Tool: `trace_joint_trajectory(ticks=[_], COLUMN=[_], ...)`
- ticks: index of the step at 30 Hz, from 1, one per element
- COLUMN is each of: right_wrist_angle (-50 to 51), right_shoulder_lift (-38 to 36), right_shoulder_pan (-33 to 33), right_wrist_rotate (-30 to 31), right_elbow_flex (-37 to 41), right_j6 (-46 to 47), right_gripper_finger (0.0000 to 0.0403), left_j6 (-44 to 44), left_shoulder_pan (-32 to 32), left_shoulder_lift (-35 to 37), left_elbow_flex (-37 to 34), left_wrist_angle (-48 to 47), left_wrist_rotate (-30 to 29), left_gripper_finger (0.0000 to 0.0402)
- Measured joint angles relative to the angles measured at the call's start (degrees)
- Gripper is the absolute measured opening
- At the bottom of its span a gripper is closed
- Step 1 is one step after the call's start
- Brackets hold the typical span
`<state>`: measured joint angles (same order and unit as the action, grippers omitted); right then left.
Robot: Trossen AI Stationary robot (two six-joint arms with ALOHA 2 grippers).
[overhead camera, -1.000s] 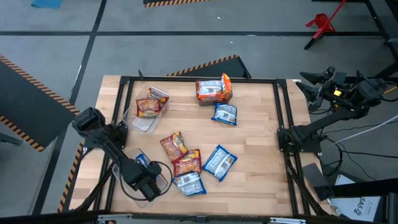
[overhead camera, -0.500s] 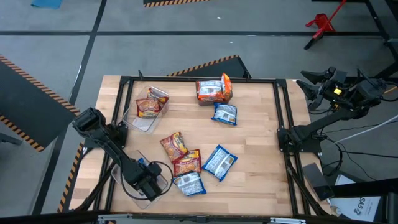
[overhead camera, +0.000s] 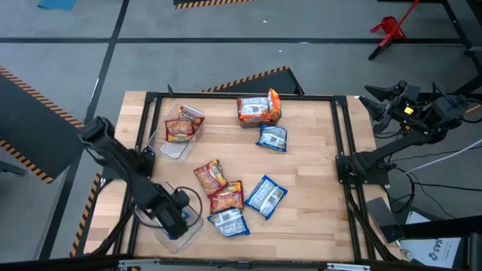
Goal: Sort Maruchan noodles
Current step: Put the middle blue noodle pack into the bottom transparent bin
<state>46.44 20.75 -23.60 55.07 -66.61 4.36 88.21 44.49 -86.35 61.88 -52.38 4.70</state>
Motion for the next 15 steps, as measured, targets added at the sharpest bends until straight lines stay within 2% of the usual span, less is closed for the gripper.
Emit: trace_joint_trajectory(ticks=[8,11,15], right_wrist_angle=[0.04,0.04,0.04], right_shoulder_lift=[0.0,0.0,0.0], right_shoulder_pan=[-0.01,-0.02,-0.01], right_wrist_rotate=[0.0,0.0,0.0], right_elbow_flex=[0.0,0.0,0.0], right_j6=[-0.15,-0.35,-0.35], right_gripper_finger=[0.0216,0.0216,0.0216], left_j6=[3.0,0.46,-2.97], left_shoulder_pan=[0.02,0.03,0.05], left_shoulder_lift=[13.53,18.02,21.32], left_elbow_flex=[0.01,0.09,0.12], left_wrist_angle=[-0.13,3.46,9.04], left_wrist_rotate=[-7.56,-11.09,-10.96], left_gripper_finger=[0.0001,0.0001,0.0])
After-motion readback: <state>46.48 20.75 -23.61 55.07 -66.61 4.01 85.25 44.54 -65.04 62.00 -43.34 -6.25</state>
